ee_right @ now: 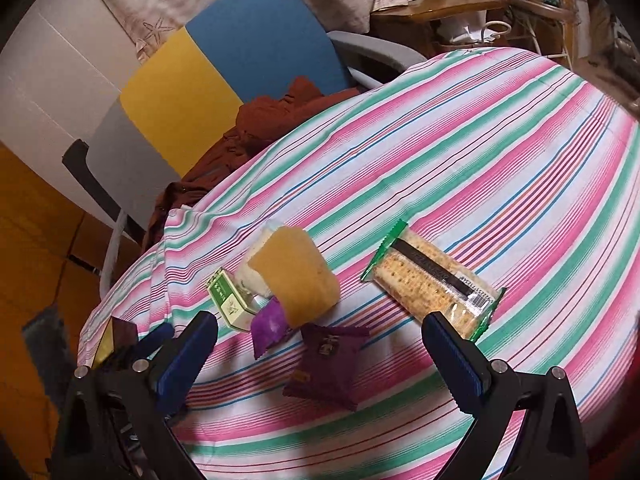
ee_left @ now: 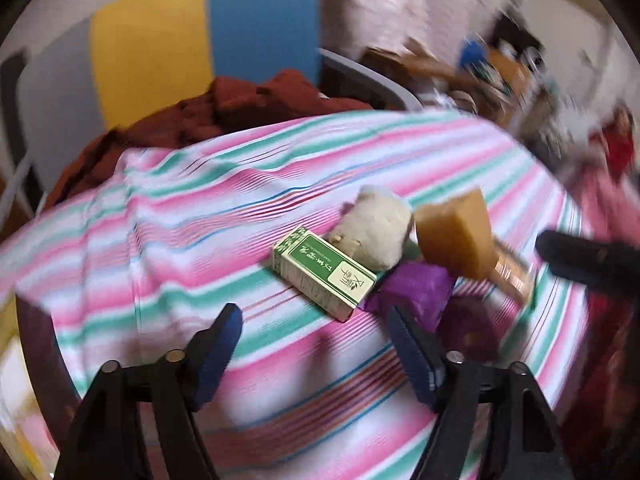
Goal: Organize objects
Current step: 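Move both tools back over the remaining items on the cloth, then grasp the green essential-oil box with the left tool while the right tool grasps the purple snack packet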
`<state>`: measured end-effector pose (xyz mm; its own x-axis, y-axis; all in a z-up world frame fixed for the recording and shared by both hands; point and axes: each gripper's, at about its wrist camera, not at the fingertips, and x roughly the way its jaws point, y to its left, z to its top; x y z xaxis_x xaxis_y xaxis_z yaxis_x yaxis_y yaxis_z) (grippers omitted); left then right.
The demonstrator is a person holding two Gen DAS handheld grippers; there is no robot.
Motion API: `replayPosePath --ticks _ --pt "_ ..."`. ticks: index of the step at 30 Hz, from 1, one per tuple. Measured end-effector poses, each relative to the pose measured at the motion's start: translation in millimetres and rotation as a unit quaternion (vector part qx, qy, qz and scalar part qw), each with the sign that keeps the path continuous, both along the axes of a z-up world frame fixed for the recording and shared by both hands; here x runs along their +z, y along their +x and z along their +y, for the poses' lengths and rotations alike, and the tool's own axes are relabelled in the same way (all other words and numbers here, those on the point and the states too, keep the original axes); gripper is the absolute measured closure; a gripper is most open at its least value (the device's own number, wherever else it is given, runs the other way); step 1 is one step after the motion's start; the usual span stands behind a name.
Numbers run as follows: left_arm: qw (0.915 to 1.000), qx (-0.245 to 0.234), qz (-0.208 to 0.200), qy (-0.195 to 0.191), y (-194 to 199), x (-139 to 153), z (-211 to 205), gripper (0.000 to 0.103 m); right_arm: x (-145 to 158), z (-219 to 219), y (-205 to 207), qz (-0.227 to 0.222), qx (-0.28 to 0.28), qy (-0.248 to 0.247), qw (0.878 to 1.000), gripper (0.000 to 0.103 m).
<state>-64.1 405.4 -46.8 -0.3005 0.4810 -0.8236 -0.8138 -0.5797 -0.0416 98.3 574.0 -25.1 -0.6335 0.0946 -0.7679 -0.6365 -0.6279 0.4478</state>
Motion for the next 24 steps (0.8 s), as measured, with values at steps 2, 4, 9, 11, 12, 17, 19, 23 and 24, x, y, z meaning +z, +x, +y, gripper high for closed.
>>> replayPosePath --ticks 2,4,9,11,12,17,19,23,24 --pt "0.9982 -0.050 0.026 -0.020 4 -3 6 0.021 0 0 0 0.003 0.002 -0.003 1.000 0.000" --pt "0.9952 -0.077 0.045 -0.040 1 -8 12 0.021 0 0 0 0.004 0.004 -0.007 1.000 0.000" --pt "0.9918 -0.104 0.048 -0.058 -14 -17 26 0.020 -2 1 -2 0.002 0.010 -0.015 1.000 0.000" --pt "0.9899 -0.121 0.046 -0.059 -15 -20 31 0.020 -3 1 -2 0.001 0.012 -0.016 1.000 0.000" --pt "0.9883 -0.131 0.049 -0.062 -15 -22 34 0.019 -4 1 -3 0.000 0.012 -0.017 1.000 0.000" --pt "0.9852 -0.152 0.040 -0.069 -21 -33 44 0.020 -5 0 -4 -0.002 0.015 -0.019 1.000 0.000" --pt "0.9859 -0.152 0.025 -0.066 -25 -37 45 0.026 -6 0 -5 -0.005 0.017 -0.019 1.000 0.000" --pt "0.9886 -0.140 0.016 -0.052 -21 -36 40 0.026 -9 0 -7 -0.013 0.019 -0.017 1.000 0.000" --pt "0.9890 -0.139 0.017 -0.049 -18 -36 37 0.026 -9 0 -8 -0.015 0.020 -0.016 1.000 0.000"
